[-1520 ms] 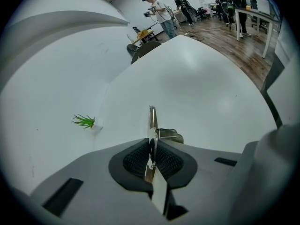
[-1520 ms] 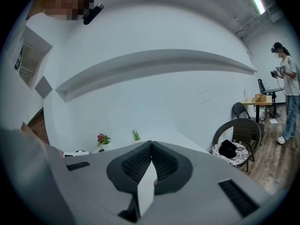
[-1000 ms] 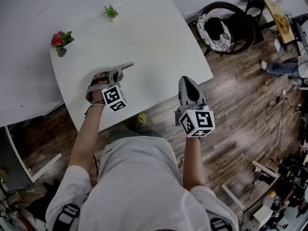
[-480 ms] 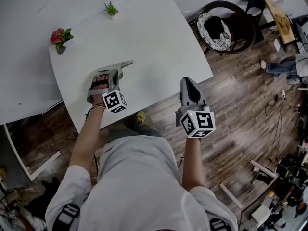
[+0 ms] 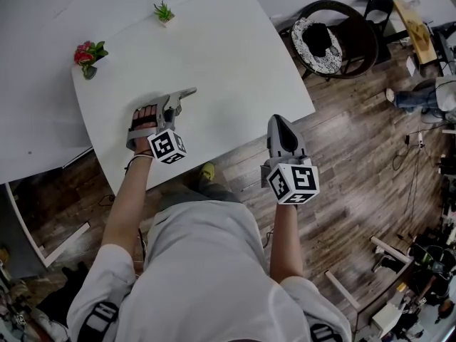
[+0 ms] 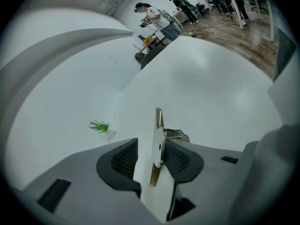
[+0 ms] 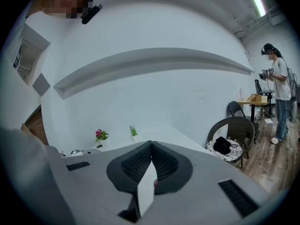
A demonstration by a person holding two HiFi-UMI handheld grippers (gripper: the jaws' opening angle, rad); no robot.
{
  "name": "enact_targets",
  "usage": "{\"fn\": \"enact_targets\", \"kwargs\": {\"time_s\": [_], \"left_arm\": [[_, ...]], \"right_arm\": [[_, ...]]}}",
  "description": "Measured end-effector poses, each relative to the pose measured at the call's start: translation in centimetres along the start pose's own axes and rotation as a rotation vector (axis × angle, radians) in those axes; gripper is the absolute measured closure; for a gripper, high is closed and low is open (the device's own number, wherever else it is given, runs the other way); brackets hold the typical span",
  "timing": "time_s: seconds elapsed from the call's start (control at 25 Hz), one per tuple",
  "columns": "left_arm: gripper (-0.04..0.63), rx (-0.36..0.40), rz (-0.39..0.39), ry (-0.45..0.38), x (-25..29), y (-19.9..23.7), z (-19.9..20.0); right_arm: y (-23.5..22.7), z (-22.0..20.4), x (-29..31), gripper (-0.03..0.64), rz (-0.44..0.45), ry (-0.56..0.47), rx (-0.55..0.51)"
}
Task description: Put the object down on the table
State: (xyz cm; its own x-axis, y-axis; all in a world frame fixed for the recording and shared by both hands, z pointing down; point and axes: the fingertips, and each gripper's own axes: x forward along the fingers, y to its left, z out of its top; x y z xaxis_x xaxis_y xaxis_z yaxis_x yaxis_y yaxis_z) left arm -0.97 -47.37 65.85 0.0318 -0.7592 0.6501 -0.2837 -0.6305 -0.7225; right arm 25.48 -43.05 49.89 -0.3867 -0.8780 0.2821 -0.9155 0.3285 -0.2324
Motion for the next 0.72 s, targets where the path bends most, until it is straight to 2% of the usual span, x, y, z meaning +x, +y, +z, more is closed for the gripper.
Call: {"fn": "enact_targets", "kwargs": {"time_s": [0.24, 0.4, 0.44, 0.56, 0.6, 0.64, 0.72], "left_arm": [[0.454, 0.081, 0.039, 0.013, -0.2, -0.6, 0.0], [0.552, 0.097, 0.078, 0.033, -0.6, -1.6, -0.4], [0.555, 0.098, 0.082, 0.032, -0.7, -1.9, -0.4], [0.541, 0.098, 0.062, 0.021, -0.8, -2.5, -0.3], [0.52, 0.096, 0.043, 0.02, -0.8, -2.8, -0.4], [0.466, 0.094, 0.025, 0.019, -0.9, -3.1, -0.4], [0.466, 0.086, -0.003, 0.016, -1.1, -3.6, -0.5]], "right_arm": [[-0.1, 0.1, 0.0, 0.609, -0.002, 0.003, -0.001], [-0.3, -0.3, -0.3, 0.609, -0.007, 0.014, 0.0], [-0.4, -0.4, -0.4, 0.609, -0.008, 0.017, 0.0], [-0.3, -0.7, -0.4, 0.609, -0.007, 0.022, 0.001], [-0.2, -0.8, -0.4, 0.609, -0.005, 0.023, 0.001], [-0.1, -1.0, -0.5, 0.609, -0.003, 0.025, 0.002], [0.0, -1.2, -0.7, 0.609, -0.002, 0.029, 0.004]]}}
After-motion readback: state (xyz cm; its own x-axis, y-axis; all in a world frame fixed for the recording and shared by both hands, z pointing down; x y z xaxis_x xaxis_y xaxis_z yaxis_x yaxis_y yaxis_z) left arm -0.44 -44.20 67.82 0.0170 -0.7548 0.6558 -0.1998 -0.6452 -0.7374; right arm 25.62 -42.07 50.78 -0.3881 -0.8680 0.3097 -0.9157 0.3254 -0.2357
